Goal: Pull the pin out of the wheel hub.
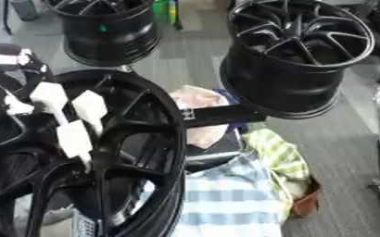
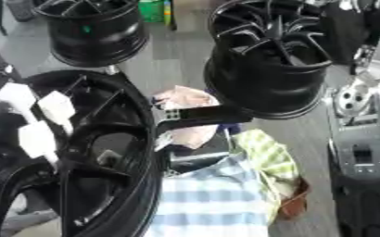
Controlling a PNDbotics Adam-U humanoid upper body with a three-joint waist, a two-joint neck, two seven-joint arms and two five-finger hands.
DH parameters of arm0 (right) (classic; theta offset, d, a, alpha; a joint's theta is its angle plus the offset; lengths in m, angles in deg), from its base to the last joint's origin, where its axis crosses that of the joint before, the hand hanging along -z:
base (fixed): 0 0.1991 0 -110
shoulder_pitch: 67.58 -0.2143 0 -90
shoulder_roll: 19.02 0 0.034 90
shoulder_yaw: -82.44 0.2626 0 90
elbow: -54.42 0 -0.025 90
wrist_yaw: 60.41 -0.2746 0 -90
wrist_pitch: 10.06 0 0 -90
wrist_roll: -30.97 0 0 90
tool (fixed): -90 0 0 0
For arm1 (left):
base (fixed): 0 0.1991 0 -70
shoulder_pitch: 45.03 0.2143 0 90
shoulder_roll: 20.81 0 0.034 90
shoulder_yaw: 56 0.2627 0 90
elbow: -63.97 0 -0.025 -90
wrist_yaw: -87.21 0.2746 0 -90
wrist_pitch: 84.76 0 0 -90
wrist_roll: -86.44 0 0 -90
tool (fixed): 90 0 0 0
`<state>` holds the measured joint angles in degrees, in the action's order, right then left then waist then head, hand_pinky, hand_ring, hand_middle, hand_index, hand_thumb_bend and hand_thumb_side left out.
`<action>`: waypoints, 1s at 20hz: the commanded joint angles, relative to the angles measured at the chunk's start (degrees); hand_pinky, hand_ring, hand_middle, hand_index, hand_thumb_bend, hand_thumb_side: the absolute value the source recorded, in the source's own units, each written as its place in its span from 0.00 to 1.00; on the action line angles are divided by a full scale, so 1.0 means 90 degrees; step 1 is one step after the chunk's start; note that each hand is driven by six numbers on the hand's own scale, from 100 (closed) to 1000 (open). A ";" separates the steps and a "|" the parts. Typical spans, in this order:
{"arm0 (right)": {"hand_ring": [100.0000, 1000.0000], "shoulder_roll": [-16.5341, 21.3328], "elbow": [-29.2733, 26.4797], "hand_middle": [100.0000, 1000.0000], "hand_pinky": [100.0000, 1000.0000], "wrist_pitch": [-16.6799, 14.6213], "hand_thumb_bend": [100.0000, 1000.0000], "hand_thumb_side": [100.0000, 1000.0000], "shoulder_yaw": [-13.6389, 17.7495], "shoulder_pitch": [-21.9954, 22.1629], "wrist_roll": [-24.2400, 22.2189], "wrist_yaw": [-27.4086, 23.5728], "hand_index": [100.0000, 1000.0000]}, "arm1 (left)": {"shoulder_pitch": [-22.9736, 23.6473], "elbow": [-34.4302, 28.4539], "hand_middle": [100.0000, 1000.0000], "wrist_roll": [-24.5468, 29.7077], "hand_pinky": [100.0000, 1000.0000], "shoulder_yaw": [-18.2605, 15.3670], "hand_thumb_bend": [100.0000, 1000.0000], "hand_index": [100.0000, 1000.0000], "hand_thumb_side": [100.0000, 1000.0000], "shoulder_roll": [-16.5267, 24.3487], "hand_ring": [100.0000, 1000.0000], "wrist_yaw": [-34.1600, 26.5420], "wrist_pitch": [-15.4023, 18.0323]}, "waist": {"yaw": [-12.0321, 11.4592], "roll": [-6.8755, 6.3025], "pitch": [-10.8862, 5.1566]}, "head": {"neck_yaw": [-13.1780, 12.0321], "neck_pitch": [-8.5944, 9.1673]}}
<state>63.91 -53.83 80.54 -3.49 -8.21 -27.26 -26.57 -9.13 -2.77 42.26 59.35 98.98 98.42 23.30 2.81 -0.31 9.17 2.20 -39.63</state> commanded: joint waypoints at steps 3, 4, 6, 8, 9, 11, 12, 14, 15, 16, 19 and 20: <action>0.70 0.0097 -0.0072 0.63 0.71 -0.0008 0.00 0.60 0.0060 -0.0040 0.0046 -0.0036 0.80 | -0.0238 -0.0290 0.24 0.0683 0.64 -0.0568 0.00 0.41 0.07 0.0286 0.48 -0.0249 0.0445 | -0.0003 -0.0008 -0.0119 | 0.0027 0.0105; 0.70 0.0098 -0.0070 0.63 0.71 -0.0007 0.00 0.60 0.0065 -0.0037 0.0050 -0.0035 0.80 | -0.0272 -0.0323 0.23 0.0681 0.64 -0.0697 0.00 0.41 0.06 0.0320 0.48 -0.0307 0.0388 | -0.0008 -0.0005 -0.0120 | 0.0036 0.0105; 0.70 0.0099 -0.0066 0.63 0.71 -0.0007 0.00 0.60 0.0072 -0.0031 0.0056 -0.0033 0.80 | -0.0352 -0.0380 0.23 0.0650 0.64 -0.0977 0.00 0.40 0.04 0.0407 0.47 -0.0369 0.0268 | -0.0020 -0.0003 -0.0126 | 0.0055 0.0099; 0.70 0.0094 -0.0068 0.63 0.71 -0.0010 0.00 0.60 0.0078 -0.0020 0.0064 -0.0031 0.80 | -0.0423 -0.0404 0.22 0.0568 0.64 -0.1238 0.00 0.40 0.02 0.0478 0.47 -0.0418 0.0165 | -0.0037 -0.0003 -0.0135 | 0.0063 0.0090; 0.70 0.0090 -0.0071 0.63 0.71 -0.0013 0.00 0.60 0.0079 -0.0016 0.0068 -0.0030 0.80 | -0.0447 -0.0404 0.22 0.0516 0.64 -0.1344 0.00 0.40 0.02 0.0513 0.47 -0.0442 0.0121 | -0.0041 -0.0002 -0.0137 | 0.0068 0.0094; 0.70 0.0087 -0.0071 0.63 0.71 -0.0015 0.00 0.60 0.0082 -0.0008 0.0067 -0.0023 0.80 | -0.0487 -0.0384 0.21 0.0413 0.64 -0.1551 0.00 0.40 0.02 0.0574 0.47 -0.0506 0.0033 | -0.0047 0.0001 -0.0145 | 0.0076 0.0097; 0.70 0.0088 -0.0071 0.63 0.71 -0.0014 0.00 0.60 0.0088 -0.0005 0.0069 -0.0018 0.80 | -0.0518 -0.0337 0.21 0.0349 0.64 -0.1670 0.00 0.40 0.03 0.0613 0.47 -0.0542 -0.0031 | -0.0053 0.0004 -0.0150 | 0.0081 0.0097; 0.70 0.0092 -0.0070 0.63 0.71 -0.0011 0.00 0.60 0.0096 -0.0003 0.0073 -0.0006 0.80 | -0.0594 -0.0139 0.21 0.0181 0.64 -0.1966 0.00 0.40 0.04 0.0674 0.47 -0.0550 -0.0198 | -0.0064 0.0008 -0.0157 | 0.0086 0.0090; 0.70 0.0095 -0.0067 0.63 0.71 -0.0009 0.00 0.60 0.0099 -0.0001 0.0073 -0.0001 0.80 | -0.0645 0.0011 0.21 0.0079 0.65 -0.2136 0.00 0.40 0.04 0.0714 0.48 -0.0491 -0.0299 | -0.0077 0.0011 -0.0160 | 0.0093 0.0085; 0.70 0.0098 -0.0062 0.63 0.71 -0.0006 0.00 0.60 0.0102 0.0000 0.0074 0.0001 0.80 | -0.0696 0.0189 0.21 -0.0035 0.65 -0.2323 0.00 0.40 0.05 0.0748 0.48 -0.0399 -0.0413 | -0.0088 0.0013 -0.0162 | 0.0100 0.0079; 0.70 0.0109 -0.0051 0.63 0.71 0.0000 0.00 0.60 0.0116 0.0003 0.0081 0.0005 0.80 | -0.0784 0.0771 0.22 -0.0397 0.66 -0.2913 0.00 0.42 0.05 0.0899 0.48 -0.0055 -0.0775 | -0.0119 0.0022 -0.0165 | 0.0123 0.0071; 0.70 0.0112 -0.0049 0.63 0.71 0.0001 0.00 0.60 0.0119 0.0004 0.0083 0.0006 0.80 | -0.0777 0.0967 0.22 -0.0517 0.66 -0.3107 0.00 0.42 0.06 0.0965 0.49 0.0065 -0.0896 | -0.0127 0.0024 -0.0166 | 0.0129 0.0070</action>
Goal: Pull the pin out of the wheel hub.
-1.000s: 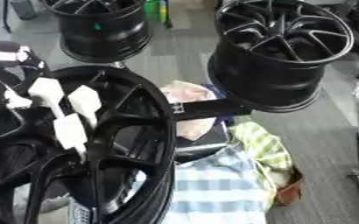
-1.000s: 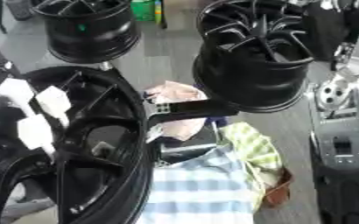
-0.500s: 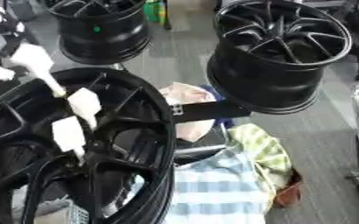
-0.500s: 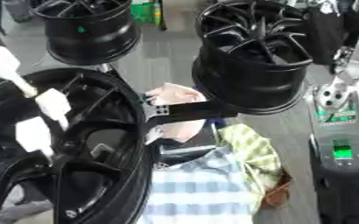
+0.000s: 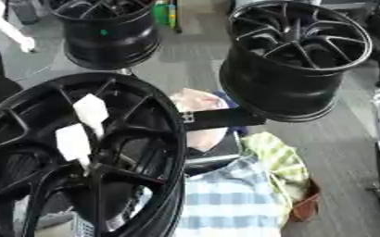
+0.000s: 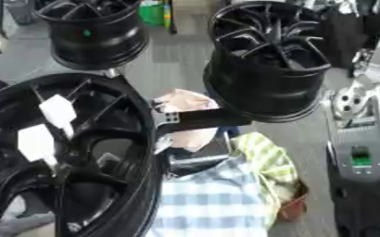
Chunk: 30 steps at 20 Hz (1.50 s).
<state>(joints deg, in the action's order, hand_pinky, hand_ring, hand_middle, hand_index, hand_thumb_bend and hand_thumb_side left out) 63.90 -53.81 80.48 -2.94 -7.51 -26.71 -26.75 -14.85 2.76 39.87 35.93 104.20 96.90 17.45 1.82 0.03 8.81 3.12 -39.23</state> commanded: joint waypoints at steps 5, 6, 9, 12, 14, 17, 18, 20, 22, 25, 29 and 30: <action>0.70 0.0109 -0.0046 0.63 0.71 0.0008 0.00 0.60 0.0066 -0.0078 0.0020 0.0041 0.80 | 0.0012 0.1280 0.24 -0.0827 0.66 -0.1301 0.00 0.44 0.02 0.0722 0.50 0.0808 -0.0821 | -0.0030 0.0002 -0.0132 | 0.0053 0.0050; 0.70 0.0106 -0.0045 0.63 0.71 0.0009 0.00 0.60 0.0066 -0.0079 0.0018 0.0044 0.80 | 0.0000 0.1407 0.25 -0.0936 0.66 -0.1354 0.00 0.46 0.01 0.0749 0.50 0.0916 -0.0930 | -0.0033 0.0005 -0.0134 | 0.0054 0.0055; 0.70 0.0099 -0.0038 0.63 0.71 0.0011 0.00 0.60 0.0067 -0.0082 0.0012 0.0046 0.80 | -0.0035 0.1596 0.31 -0.1282 0.68 -0.1519 0.00 0.52 0.02 0.0771 0.52 0.1262 -0.1276 | -0.0040 0.0021 -0.0137 | 0.0053 0.0065; 0.70 0.0092 -0.0035 0.63 0.71 0.0012 0.00 0.60 0.0068 -0.0083 0.0011 0.0040 0.80 | -0.0082 0.1439 0.60 -0.1639 0.80 -0.1461 0.22 0.76 0.28 0.0619 0.74 0.1620 -0.1633 | -0.0032 0.0029 -0.0134 | 0.0043 0.0073; 0.70 0.0090 -0.0032 0.63 0.71 0.0012 0.00 0.60 0.0069 -0.0083 0.0009 0.0035 0.80 | -0.0125 0.1225 0.75 -0.1875 0.86 -0.1289 0.25 0.86 0.46 0.0428 0.85 0.1855 -0.1751 | -0.0026 0.0030 -0.0132 | 0.0039 0.0072; 0.70 0.0085 -0.0036 0.63 0.71 0.0010 0.00 0.60 0.0074 -0.0075 0.0012 0.0032 0.80 | -0.0159 0.1119 0.78 -0.2195 0.86 -0.1101 0.23 0.88 0.52 0.0203 0.86 0.2176 -0.1556 | -0.0017 0.0031 -0.0134 | 0.0035 0.0054; 0.70 0.0084 -0.0038 0.63 0.71 0.0010 0.00 0.60 0.0076 -0.0074 0.0014 0.0031 0.80 | -0.0177 0.1087 0.75 -0.2296 0.85 -0.1062 0.22 0.86 0.51 0.0140 0.83 0.2276 -0.1465 | -0.0015 0.0031 -0.0135 | 0.0035 0.0049; 0.70 0.0082 -0.0040 0.63 0.71 0.0007 0.00 0.60 0.0076 -0.0076 0.0013 0.0035 0.80 | -0.0198 0.0999 0.65 -0.2512 0.83 -0.0945 0.16 0.81 0.45 0.0012 0.77 0.2413 -0.1256 | -0.0010 0.0031 -0.0135 | 0.0035 0.0046; 0.70 0.0081 -0.0041 0.63 0.71 0.0006 0.00 0.60 0.0074 -0.0082 0.0010 0.0037 0.80 | -0.0188 0.0875 0.63 -0.2733 0.82 -0.0759 0.15 0.79 0.41 -0.0050 0.76 0.2416 -0.1053 | -0.0007 0.0027 -0.0133 | 0.0036 0.0045; 0.70 0.0075 -0.0043 0.63 0.71 -0.0001 0.00 0.60 0.0064 -0.0088 -0.0002 0.0036 0.80 | -0.0159 0.0635 0.61 -0.2926 0.81 -0.0454 0.14 0.78 0.38 -0.0101 0.74 0.2331 -0.0800 | 0.0003 0.0020 -0.0129 | 0.0022 0.0041; 0.70 0.0072 -0.0053 0.63 0.71 -0.0007 0.00 0.60 0.0065 -0.0084 0.0001 0.0029 0.80 | -0.0104 0.0184 0.58 -0.2882 0.80 -0.0157 0.13 0.75 0.34 -0.0140 0.71 0.2149 -0.0627 | 0.0026 0.0008 -0.0122 | 0.0004 0.0037; 0.70 0.0072 -0.0055 0.63 0.71 -0.0009 0.00 0.60 0.0065 -0.0083 0.0002 0.0026 0.80 | -0.0083 0.0045 0.58 -0.2825 0.80 -0.0072 0.14 0.75 0.34 -0.0150 0.71 0.2062 -0.0560 | 0.0029 0.0005 -0.0119 | 0.0004 0.0037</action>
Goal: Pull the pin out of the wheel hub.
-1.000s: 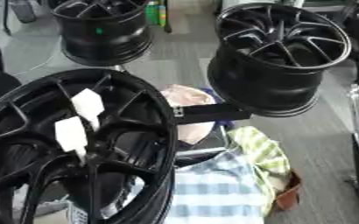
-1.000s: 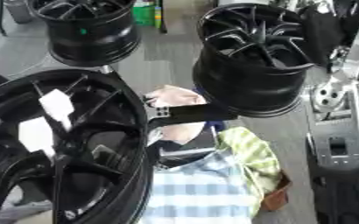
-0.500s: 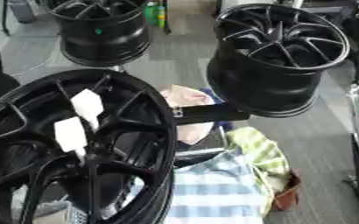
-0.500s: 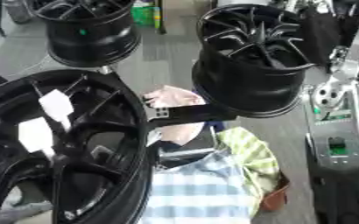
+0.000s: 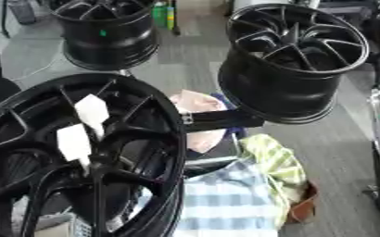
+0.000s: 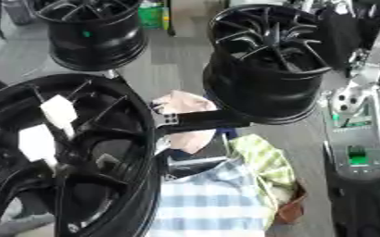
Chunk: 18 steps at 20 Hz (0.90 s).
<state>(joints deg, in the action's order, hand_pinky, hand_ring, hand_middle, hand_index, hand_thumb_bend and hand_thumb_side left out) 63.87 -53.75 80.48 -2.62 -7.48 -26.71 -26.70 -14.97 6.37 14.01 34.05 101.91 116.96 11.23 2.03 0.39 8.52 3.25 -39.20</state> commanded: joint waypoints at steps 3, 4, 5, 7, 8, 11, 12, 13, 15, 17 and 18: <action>0.70 0.0068 -0.0070 0.63 0.71 -0.0017 0.00 0.60 0.0024 -0.0088 -0.0002 0.0015 0.80 | 0.0020 -0.0822 0.58 0.0267 0.80 0.0425 0.14 0.75 0.34 0.0118 0.71 -0.0452 0.0389 | 0.0018 -0.0045 -0.0082 | -0.0030 0.0017; 0.70 0.0065 -0.0072 0.63 0.71 -0.0019 0.00 0.60 0.0022 -0.0088 -0.0004 0.0011 0.80 | 0.0052 -0.0987 0.58 0.0356 0.80 0.0511 0.15 0.75 0.34 0.0122 0.71 -0.0553 0.0476 | 0.0020 -0.0047 -0.0080 | -0.0033 0.0013; 0.70 0.0063 -0.0074 0.63 0.71 -0.0022 0.00 0.60 0.0020 -0.0088 -0.0006 0.0009 0.80 | 0.0086 -0.1150 0.58 0.0446 0.80 0.0593 0.15 0.75 0.35 0.0128 0.71 -0.0655 0.0553 | 0.0026 -0.0050 -0.0079 | -0.0035 0.0013; 0.70 0.0060 -0.0081 0.63 0.71 -0.0028 0.00 0.60 0.0018 -0.0089 -0.0010 0.0007 0.80 | 0.0164 -0.1481 0.58 0.0625 0.80 0.0747 0.15 0.75 0.35 0.0155 0.71 -0.0863 0.0678 | 0.0035 -0.0055 -0.0076 | -0.0037 0.0015; 0.70 0.0057 -0.0084 0.63 0.71 -0.0030 0.00 0.60 0.0017 -0.0090 -0.0012 0.0007 0.80 | 0.0203 -0.1655 0.58 0.0723 0.80 0.0822 0.15 0.75 0.35 0.0169 0.71 -0.0972 0.0720 | 0.0040 -0.0058 -0.0075 | -0.0039 0.0017; 0.70 0.0053 -0.0092 0.63 0.71 -0.0039 0.00 0.60 0.0011 -0.0096 -0.0021 0.0011 0.80 | 0.0290 -0.2099 0.58 0.0957 0.80 0.0983 0.15 0.75 0.35 0.0208 0.71 -0.1284 0.0735 | 0.0053 -0.0067 -0.0075 | -0.0053 0.0022; 0.70 0.0052 -0.0093 0.63 0.71 -0.0042 0.00 0.60 0.0009 -0.0099 -0.0024 0.0013 0.80 | 0.0315 -0.2223 0.58 0.1026 0.80 0.1032 0.15 0.75 0.35 0.0226 0.71 -0.1378 0.0728 | 0.0057 -0.0070 -0.0076 | -0.0057 0.0023; 0.70 0.0051 -0.0094 0.63 0.71 -0.0045 0.00 0.60 0.0006 -0.0104 -0.0028 0.0018 0.80 | 0.0339 -0.2339 0.58 0.1090 0.80 0.1078 0.16 0.75 0.35 0.0244 0.71 -0.1452 0.0719 | 0.0062 -0.0073 -0.0076 | -0.0059 0.0028; 0.70 0.0047 -0.0096 0.63 0.71 -0.0049 0.00 0.60 0.0002 -0.0108 -0.0034 0.0023 0.80 | 0.0378 -0.2520 0.58 0.1188 0.80 0.1145 0.16 0.75 0.35 0.0271 0.71 -0.1564 0.0696 | 0.0069 -0.0078 -0.0078 | -0.0064 0.0028; 0.70 0.0046 -0.0097 0.63 0.71 -0.0050 0.00 0.60 0.0002 -0.0107 -0.0038 0.0026 0.80 | 0.0403 -0.2657 0.58 0.1262 0.80 0.1193 0.16 0.75 0.34 0.0289 0.71 -0.1628 0.0685 | 0.0074 -0.0082 -0.0081 | -0.0071 0.0030; 0.70 0.0043 -0.0100 0.63 0.71 -0.0052 0.00 0.60 0.0002 -0.0106 -0.0040 0.0028 0.80 | 0.0411 -0.2707 0.58 0.1290 0.80 0.1210 0.16 0.75 0.34 0.0294 0.71 -0.1648 0.0680 | 0.0076 -0.0084 -0.0083 | -0.0075 0.0034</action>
